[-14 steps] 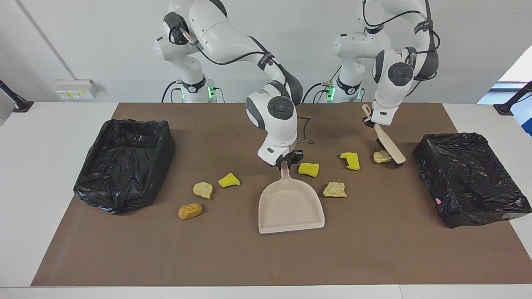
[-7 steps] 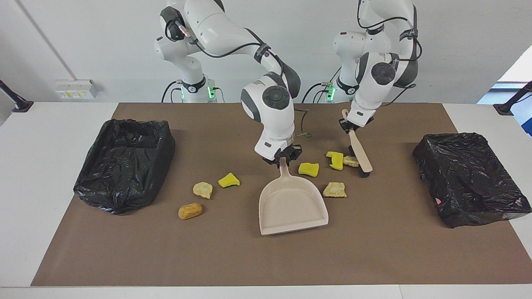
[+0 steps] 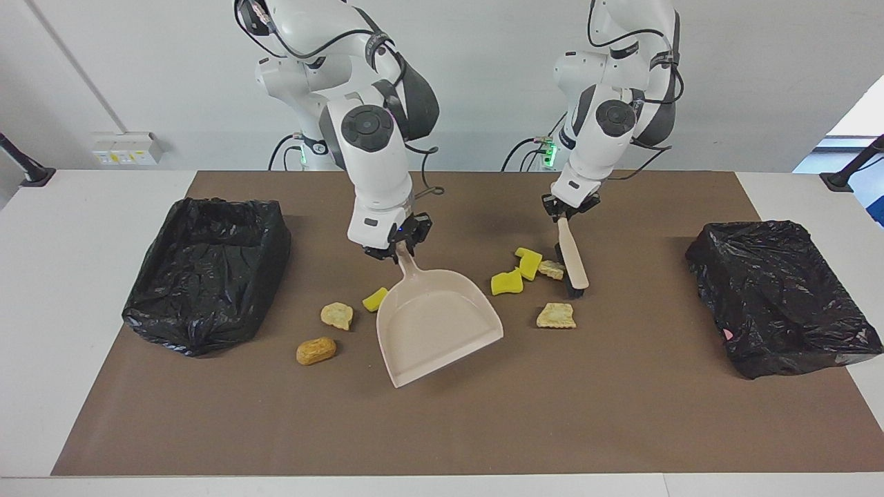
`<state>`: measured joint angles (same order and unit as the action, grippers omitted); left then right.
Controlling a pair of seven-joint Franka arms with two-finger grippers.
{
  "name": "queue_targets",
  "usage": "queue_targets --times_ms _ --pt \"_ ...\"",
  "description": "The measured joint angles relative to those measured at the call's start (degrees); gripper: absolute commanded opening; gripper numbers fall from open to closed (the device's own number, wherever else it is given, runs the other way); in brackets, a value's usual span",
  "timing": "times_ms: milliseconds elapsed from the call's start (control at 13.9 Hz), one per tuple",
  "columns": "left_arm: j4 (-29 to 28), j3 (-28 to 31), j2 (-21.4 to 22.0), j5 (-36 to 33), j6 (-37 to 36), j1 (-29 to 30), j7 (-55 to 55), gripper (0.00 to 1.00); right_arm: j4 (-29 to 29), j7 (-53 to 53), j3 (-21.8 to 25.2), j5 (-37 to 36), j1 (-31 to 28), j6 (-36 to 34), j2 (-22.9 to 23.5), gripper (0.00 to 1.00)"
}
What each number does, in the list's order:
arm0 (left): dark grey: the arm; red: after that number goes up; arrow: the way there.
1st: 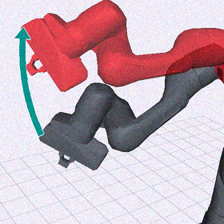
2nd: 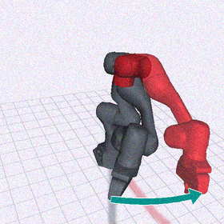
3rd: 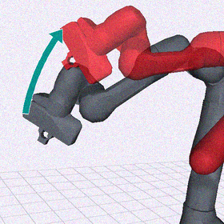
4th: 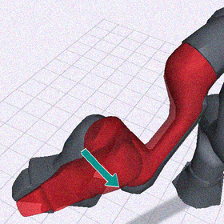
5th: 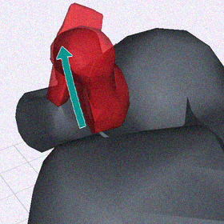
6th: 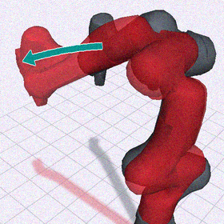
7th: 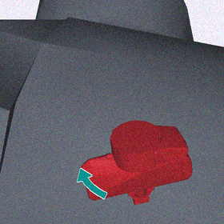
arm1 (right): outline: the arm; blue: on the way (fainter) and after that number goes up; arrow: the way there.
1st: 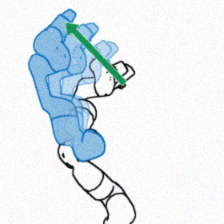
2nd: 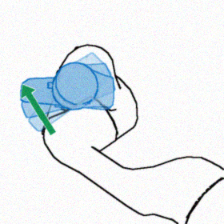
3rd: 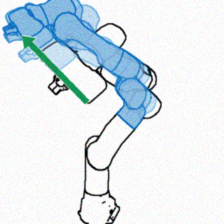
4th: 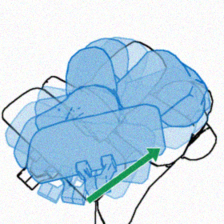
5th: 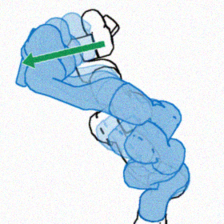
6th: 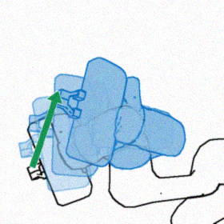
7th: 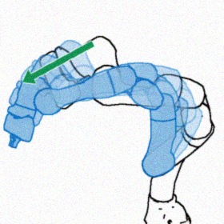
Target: Sweep and dump trash in bin
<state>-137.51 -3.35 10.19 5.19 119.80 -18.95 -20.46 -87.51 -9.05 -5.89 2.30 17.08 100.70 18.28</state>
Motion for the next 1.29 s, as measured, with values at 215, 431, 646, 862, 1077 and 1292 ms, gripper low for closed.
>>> queue_targets --times_ms 215,431,646,862,1077,1292 --pt "3.2 0.6 -2.5 0.0 -0.3 1.7 1.8 0.00 -4.0 -16.0 0.0 -2.1 -1.7 0.1 -1.2 0.00" --pt "4.5 1.0 -4.1 0.0 0.2 5.6 6.6 0.00 -7.8 -28.6 -0.1 -2.2 -2.2 0.9 -2.3 0.00" --pt "5.3 1.2 -6.2 0.0 2.1 7.8 9.9 0.00 -11.5 -32.5 -0.4 -3.7 -0.1 1.2 -3.6 0.00" --pt "5.6 0.6 -7.5 0.0 3.0 7.6 10.1 0.00 -16.4 -32.5 -0.4 -4.2 2.9 4.6 -5.2 0.00" --pt "5.7 0.1 -7.6 0.0 3.0 7.2 10.1 0.00 -21.6 -32.7 -0.4 -5.1 4.5 8.1 -8.0 0.00" --pt "5.7 -0.2 -7.6 0.0 3.0 7.2 10.1 0.00 -24.2 -32.8 -0.5 -5.8 6.4 8.9 -9.7 0.00"
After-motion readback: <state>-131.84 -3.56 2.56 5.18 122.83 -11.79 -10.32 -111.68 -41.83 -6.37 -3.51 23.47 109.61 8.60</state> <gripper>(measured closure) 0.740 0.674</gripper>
